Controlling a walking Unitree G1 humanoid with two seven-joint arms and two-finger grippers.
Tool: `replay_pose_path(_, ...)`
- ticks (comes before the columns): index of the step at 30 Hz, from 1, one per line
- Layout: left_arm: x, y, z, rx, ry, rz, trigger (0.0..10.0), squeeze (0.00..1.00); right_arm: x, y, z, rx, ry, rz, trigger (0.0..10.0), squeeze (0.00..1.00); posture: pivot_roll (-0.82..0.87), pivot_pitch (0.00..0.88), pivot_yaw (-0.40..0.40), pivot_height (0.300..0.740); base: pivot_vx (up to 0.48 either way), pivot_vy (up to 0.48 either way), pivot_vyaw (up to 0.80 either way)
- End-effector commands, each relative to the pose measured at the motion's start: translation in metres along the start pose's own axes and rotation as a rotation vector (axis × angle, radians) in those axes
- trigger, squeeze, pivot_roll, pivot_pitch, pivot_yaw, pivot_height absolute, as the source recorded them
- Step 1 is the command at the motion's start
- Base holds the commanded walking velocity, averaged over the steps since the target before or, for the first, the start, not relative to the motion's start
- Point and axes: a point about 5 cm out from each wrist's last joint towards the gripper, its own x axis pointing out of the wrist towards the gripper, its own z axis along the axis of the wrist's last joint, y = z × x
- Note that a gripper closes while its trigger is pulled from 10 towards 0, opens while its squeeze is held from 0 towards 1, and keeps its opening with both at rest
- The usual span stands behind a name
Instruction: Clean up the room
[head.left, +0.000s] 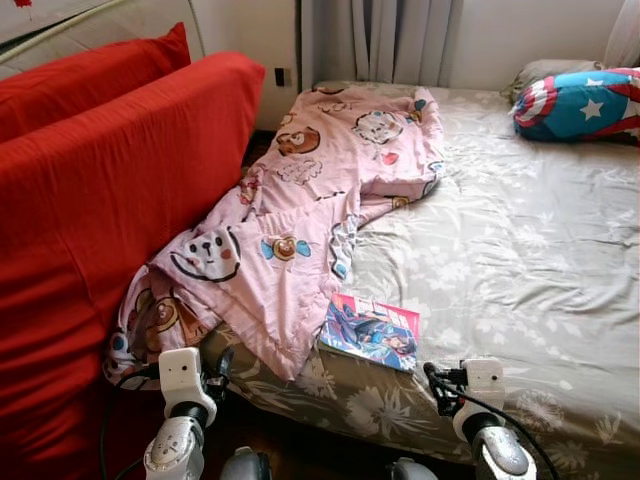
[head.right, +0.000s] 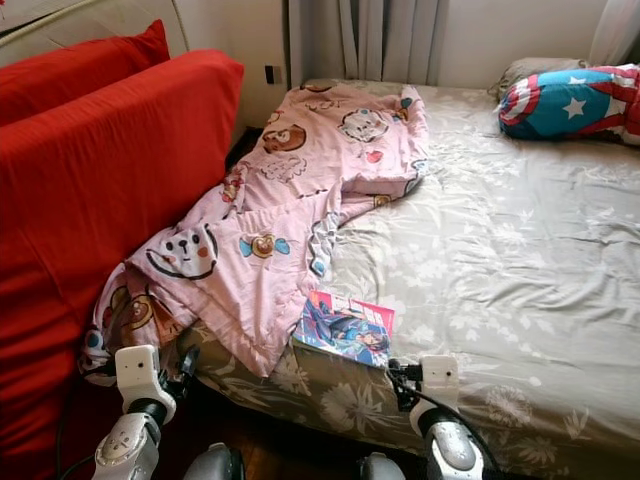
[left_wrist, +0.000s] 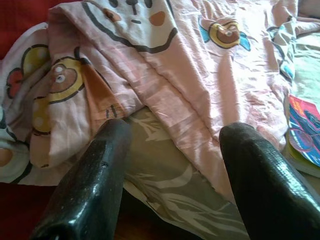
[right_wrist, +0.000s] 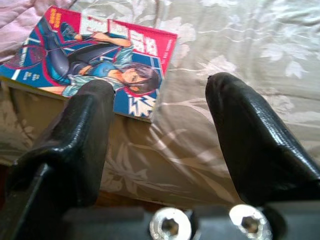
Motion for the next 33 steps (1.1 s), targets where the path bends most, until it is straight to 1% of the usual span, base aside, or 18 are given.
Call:
replay_pose_path(1, 0.002, 0.002, 0.002, 0.006, 0.003, 0.002, 10.0, 0.00, -0.001, 0.003, -0.004, -0.004, 0.022, 0.014, 10.0, 0.00, -0.12, 0.099, 0.027, 0.651, 0.266, 0.000, 0.00)
replay_pose_path(12, 0.003, 0.003, 0.004, 0.009, 0.002, 0.003, 10.0, 0.00, -0.002, 0.004, -0.008, -0.013, 0.046, 0.020, 10.0, 0.00, -0.12, 0.114, 0.027, 0.651, 0.270, 0.000, 0.00)
replay_pose_path(22, 0.001, 0.004, 0.005, 0.016, 0.000, -0.007, 10.0, 0.00, -0.003, 0.006, -0.013, -0.021, 0.072, 0.027, 10.0, 0.00, -0.11, 0.145, 0.035, 0.651, 0.277, 0.000, 0.00)
replay_pose_path(27, 0.001, 0.004, 0.007, 0.022, -0.007, -0.012, 10.0, 0.00, -0.003, 0.007, -0.013, -0.023, 0.081, 0.031, 10.0, 0.00, -0.09, 0.162, 0.034, 0.651, 0.000, 0.000, 0.00)
replay_pose_path(33, 0.001, 0.008, 0.015, 0.039, -0.035, -0.014, 10.0, 0.00, 0.003, 0.013, -0.009, -0.015, 0.097, 0.044, 10.0, 0.00, -0.04, 0.193, 0.040, 0.651, 0.000, 0.000, 0.00)
